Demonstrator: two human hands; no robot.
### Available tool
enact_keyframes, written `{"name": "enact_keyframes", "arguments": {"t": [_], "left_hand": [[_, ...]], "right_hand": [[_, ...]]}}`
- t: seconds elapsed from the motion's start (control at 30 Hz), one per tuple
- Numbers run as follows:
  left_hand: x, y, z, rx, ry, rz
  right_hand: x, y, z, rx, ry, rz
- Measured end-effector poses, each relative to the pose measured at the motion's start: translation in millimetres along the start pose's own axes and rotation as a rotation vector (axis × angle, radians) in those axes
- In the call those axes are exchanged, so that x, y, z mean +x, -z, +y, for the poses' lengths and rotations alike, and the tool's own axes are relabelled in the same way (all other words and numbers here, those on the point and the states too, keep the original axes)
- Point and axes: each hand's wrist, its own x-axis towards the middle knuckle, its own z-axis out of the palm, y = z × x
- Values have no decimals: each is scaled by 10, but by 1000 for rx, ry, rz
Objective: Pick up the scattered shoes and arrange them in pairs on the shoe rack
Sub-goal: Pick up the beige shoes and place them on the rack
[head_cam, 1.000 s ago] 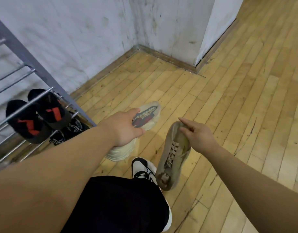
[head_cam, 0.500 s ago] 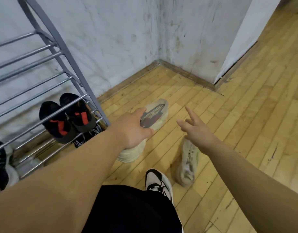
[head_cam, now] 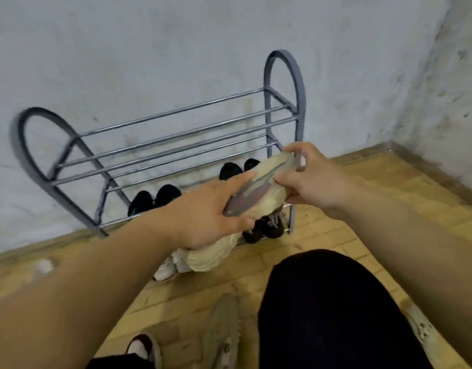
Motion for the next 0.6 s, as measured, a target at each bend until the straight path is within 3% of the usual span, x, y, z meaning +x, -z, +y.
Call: {"name": "enact_keyframes", "arguments": {"t": [0.13,0.23,0.43,0.6], "left_hand": [[-715,-58,-632,-72,124,-17],[-998,-148,-869,-48,172,-76],[-1359,-238,-1167,-27,198,-89],[-1871,382,-1412,52,324,0]], "right_hand": [[24,-717,-256,-388,16,-313],[-94,-1019,-150,-545,-25,-460],[33,-1561,-86,-556,-22,-487],[-44,-2200,-360,-447,125,-512]]}}
